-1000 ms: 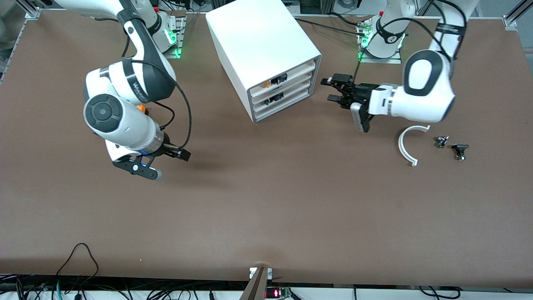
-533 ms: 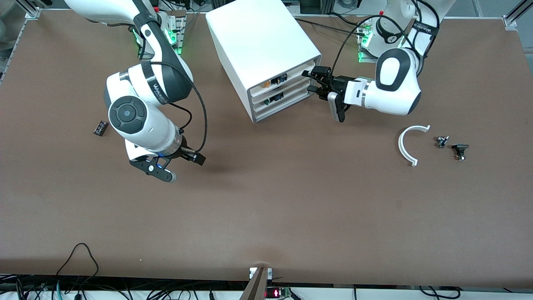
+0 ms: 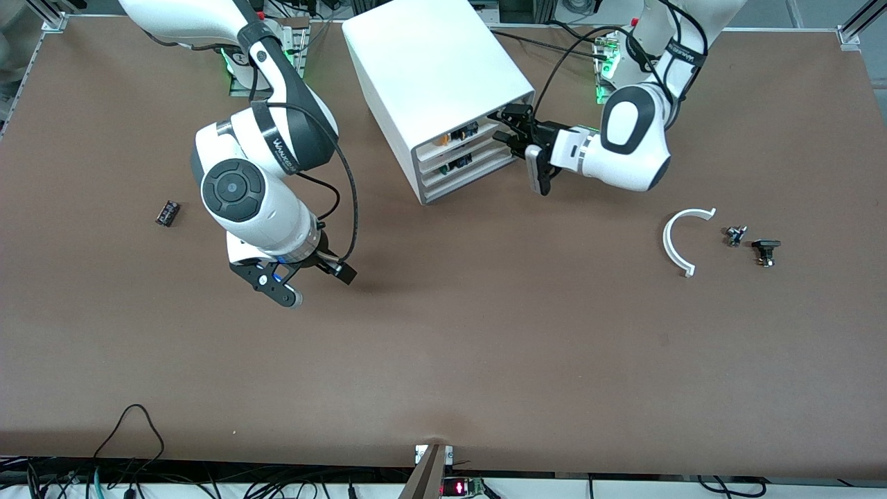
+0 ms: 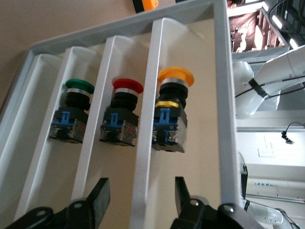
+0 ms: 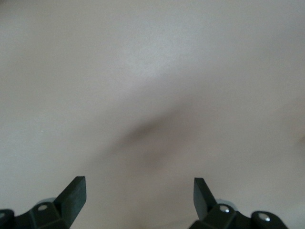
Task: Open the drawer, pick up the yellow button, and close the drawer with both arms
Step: 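Grasp the drawer handle with the left gripper and pull the drawer open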
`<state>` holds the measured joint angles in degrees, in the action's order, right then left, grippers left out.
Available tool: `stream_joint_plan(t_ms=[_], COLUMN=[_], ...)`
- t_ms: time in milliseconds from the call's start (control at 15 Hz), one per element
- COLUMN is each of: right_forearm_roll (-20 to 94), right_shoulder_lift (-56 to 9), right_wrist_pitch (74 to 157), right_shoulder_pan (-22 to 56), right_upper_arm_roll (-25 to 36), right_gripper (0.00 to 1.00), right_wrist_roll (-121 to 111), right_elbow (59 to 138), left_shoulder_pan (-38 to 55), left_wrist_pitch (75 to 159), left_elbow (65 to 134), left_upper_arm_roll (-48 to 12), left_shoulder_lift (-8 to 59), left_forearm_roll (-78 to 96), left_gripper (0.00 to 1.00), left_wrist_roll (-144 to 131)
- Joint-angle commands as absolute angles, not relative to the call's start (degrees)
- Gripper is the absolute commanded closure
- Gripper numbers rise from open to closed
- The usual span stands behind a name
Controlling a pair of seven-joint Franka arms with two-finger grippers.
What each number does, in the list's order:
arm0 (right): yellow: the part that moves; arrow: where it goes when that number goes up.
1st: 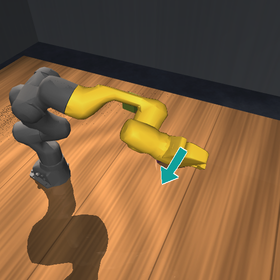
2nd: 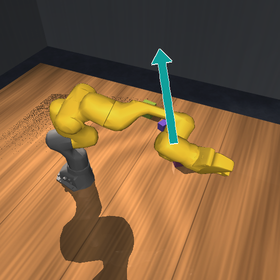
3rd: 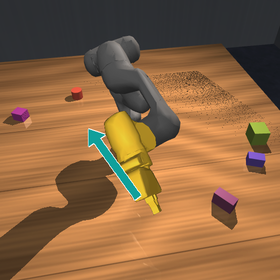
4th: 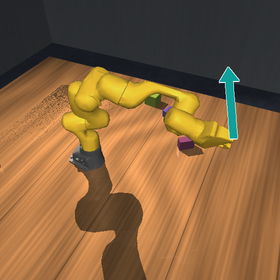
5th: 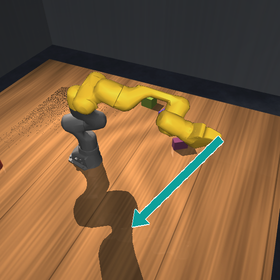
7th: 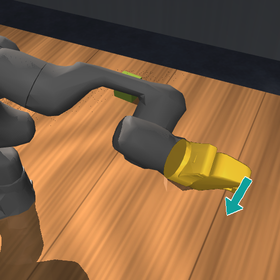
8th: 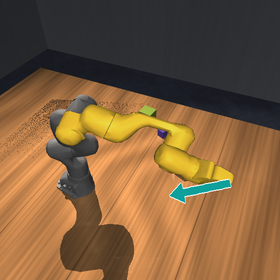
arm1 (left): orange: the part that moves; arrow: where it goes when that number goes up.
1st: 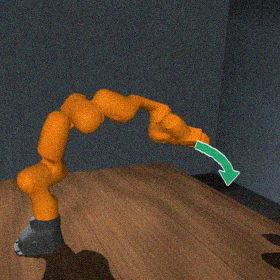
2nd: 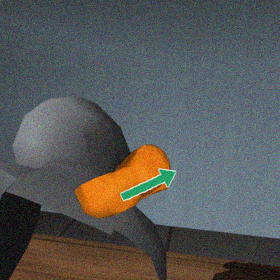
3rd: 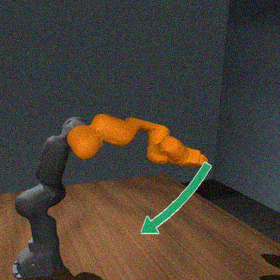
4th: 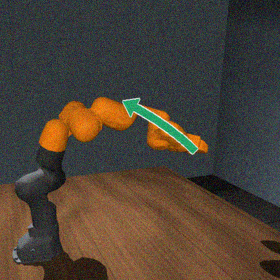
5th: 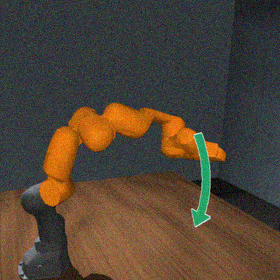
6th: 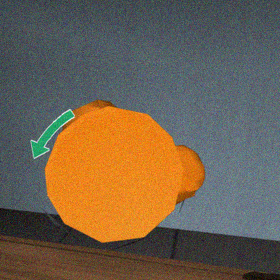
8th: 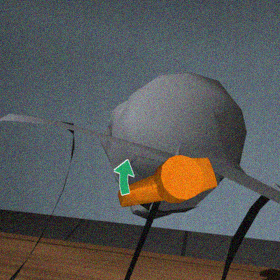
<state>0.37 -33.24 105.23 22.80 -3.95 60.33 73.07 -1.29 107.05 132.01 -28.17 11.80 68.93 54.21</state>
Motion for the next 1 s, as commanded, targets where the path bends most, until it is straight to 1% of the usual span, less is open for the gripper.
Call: stream_joint_plan(t_ms=[0, 67, 200, 533, 733, 933], right_forearm_roll=[2.2, 2.6, 3.9, 4.5, 6.6, 9.5], right_shoulder_lift=[-35.8, -36.6, -37.7, -38.2, -39.4, -39.6], right_wrist_pitch=[103.1, 102.7, 102.3, 102.3, 102.3, 104.3], right_shoulder_pan=[23.4, 23.4, 23.3, 23.4, 24.1, 24.9], right_upper_arm_roll=[-3.8, -3.8, -3.8, -3.9, -3.9, -3.9], right_gripper=[0.00, 0.00, 0.00, 0.00, 0.00, 0.00], right_wrist_roll=[63.3, 64.2, 65.6, 68.2, 72.4, 78.0], right_elbow=[67.8, 66.3, 64.1, 62.5, 59.7, 58.5], left_shoulder_pan=[-1.3, -1.2, -1.2, -2.0, -4.6, -7.8], left_wrist_pitch=[110.4, 110.7, 110.7, 110.7, 110.7, 110.6], left_elbow=[134.6, 134.6, 134.3, 133.7, 130.6, 125.2], left_upper_arm_roll=[-31.1, -31.1, -31.0, -30.7, -30.3, -30.2], left_shoulder_lift=[10.9, 11.1, 11.2, 11.4, 13.3, 18.4], left_forearm_roll=[71.0, 71.0, 70.8, 70.0, 63.7, 57.2], left_gripper=[0.83, 1.00, 1.00, 1.00, 1.00, 1.00], left_wrist_roll=[56.9, 56.7, 56.6, 56.5, 56.5, 56.5])
